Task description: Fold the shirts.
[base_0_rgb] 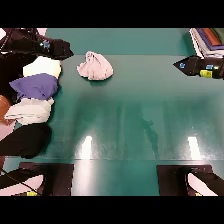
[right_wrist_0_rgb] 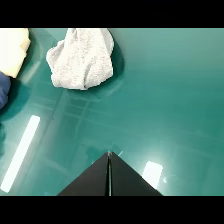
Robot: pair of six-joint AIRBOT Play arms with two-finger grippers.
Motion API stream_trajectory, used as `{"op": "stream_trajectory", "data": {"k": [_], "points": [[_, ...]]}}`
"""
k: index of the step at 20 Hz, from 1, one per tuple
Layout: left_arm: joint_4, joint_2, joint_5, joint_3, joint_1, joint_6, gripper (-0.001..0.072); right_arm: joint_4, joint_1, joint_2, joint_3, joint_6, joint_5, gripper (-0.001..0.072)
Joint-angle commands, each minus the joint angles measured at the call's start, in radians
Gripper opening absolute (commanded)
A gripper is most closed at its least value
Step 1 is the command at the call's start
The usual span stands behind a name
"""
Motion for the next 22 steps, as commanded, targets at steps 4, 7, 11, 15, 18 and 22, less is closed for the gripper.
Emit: {"op": "stream_trajectory", "data": {"k": [4,7,11,15,18,22], "points": [[-0.008,-0.05,0.172,-0.008,0.0,0.0,0.0529,0.003,0.002,0.0,0.0,0.001,-0.014,0.0013],[-0.007,-0.189,0.238,-0.021,0.0,0.0,0.0549,0.01,0.002,0.0,0.0,0.001,0.002,0.0013],[-0.047,-0.444,0.327,-0.021,0.0,0.0,0.055,0.01,0.002,0.0,0.0,0.001,0.001,0.0013],[-0.132,-0.582,0.431,-0.021,0.0,0.001,0.0549,0.01,0.002,0.0,0.0,0.001,0.001,0.0013],[-0.151,-0.594,0.47,-0.021,0.0,0.005,0.0548,0.01,0.002,0.0,0.0,0.001,0.001,0.0013],[-0.158,-0.594,0.447,-0.014,0.0,0.019,0.0025,0.01,0.002,0.0,0.0,0.001,0.001,0.0013]]}}
